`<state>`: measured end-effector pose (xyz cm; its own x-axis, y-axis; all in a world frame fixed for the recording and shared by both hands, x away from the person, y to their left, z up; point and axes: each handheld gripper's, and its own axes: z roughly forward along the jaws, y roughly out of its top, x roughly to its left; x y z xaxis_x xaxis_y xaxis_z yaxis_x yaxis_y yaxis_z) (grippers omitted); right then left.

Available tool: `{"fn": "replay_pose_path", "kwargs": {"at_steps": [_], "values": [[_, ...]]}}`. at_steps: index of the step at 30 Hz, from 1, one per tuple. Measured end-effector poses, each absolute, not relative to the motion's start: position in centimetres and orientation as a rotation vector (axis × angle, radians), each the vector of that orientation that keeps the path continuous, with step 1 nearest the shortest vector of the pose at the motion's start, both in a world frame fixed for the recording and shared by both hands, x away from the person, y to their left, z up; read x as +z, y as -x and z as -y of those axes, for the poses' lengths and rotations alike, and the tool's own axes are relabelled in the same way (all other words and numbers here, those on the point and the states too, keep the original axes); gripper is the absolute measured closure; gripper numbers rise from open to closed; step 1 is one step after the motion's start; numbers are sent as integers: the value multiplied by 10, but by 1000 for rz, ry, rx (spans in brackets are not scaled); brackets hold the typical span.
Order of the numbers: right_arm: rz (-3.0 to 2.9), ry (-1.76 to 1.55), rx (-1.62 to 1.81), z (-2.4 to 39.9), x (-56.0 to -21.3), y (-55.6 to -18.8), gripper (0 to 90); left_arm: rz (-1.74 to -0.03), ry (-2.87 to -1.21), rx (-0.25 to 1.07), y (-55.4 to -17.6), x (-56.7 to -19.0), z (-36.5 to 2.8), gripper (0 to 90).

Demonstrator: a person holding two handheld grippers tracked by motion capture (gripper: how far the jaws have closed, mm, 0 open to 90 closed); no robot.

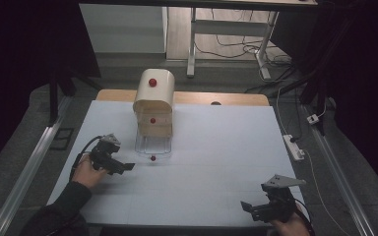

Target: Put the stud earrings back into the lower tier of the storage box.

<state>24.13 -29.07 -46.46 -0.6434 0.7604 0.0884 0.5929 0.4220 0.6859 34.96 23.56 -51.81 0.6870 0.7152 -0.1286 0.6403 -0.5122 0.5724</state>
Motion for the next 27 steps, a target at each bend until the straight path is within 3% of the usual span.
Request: {"fn": "replay_pose_path", "kwargs": {"at_steps": [7, 13, 16, 18, 21, 27], "values": [[-2445, -1180, 1033, 290, -465, -241, 12, -1038, -2368, 120, -353, -531, -234, 5], [-2449, -1175, 1025, 290, -465, -241, 12, -1020, -2420, 171, -351, -534, -234, 80], [-2449, -1174, 1025, 290, -465, -241, 12, -1023, -2432, 219, -348, -532, -235, 229], [-2449, -1174, 1024, 290, -465, -241, 12, -1033, -2420, 219, -348, -530, -237, 282], [-2449, -1175, 1024, 290, -465, -241, 12, -1037, -2412, 224, -347, -528, -239, 463], [-2450, -1172, 1017, 289, -465, -241, 12, -993, -2451, 212, -344, -526, -233, 711]]}}
